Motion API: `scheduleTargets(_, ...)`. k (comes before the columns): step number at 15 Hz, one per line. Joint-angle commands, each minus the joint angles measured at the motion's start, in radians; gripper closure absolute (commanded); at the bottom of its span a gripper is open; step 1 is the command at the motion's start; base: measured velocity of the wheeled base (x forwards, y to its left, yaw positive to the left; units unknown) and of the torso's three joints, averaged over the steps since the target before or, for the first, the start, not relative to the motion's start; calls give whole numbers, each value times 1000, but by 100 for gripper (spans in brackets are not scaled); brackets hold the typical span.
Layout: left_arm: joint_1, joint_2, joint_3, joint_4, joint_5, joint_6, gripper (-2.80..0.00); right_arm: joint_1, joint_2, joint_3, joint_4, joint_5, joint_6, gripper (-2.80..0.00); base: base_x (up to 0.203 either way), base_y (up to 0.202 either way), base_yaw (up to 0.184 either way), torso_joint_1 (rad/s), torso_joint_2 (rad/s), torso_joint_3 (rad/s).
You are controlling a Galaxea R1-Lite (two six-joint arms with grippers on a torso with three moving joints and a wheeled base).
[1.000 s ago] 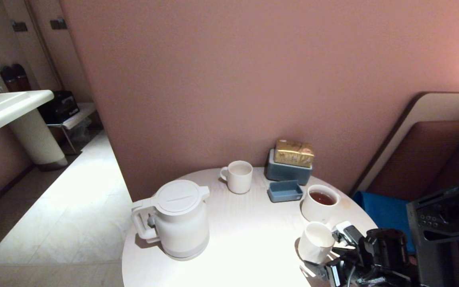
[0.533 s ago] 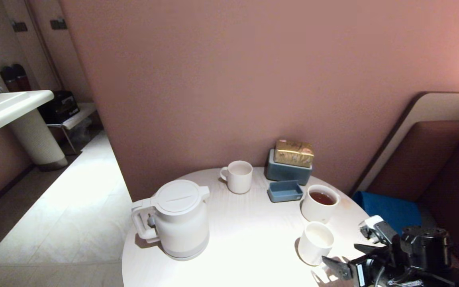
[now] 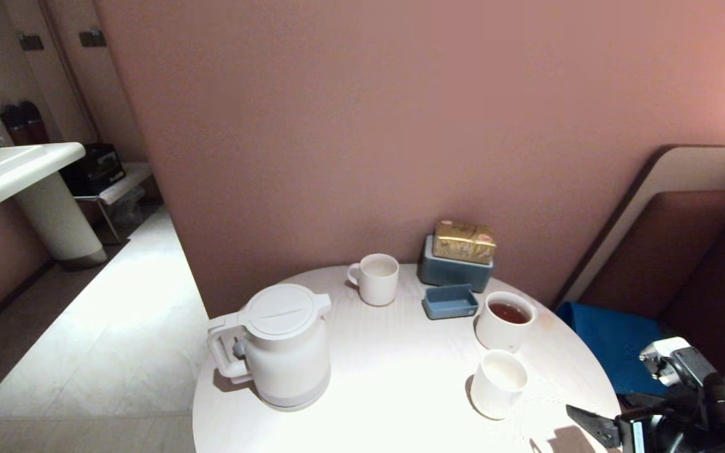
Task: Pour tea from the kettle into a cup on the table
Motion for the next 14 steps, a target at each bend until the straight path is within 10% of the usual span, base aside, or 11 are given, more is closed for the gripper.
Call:
scheduleTargets(1,0,0,0,0,0,0,0,-30,-132,-35,170,-31,-1,-280,0,0,0,0,0,0)
scheduleTargets(9,0,1,0,0,0,0,0,-73,-554,-216,915,-43,50,-280,0,0,0,0,0,0)
scheduleTargets(14,0,0,0,0,0,0,0,-71,-845,-226,1076,-16,68,-280,0,0,0,0,0,0)
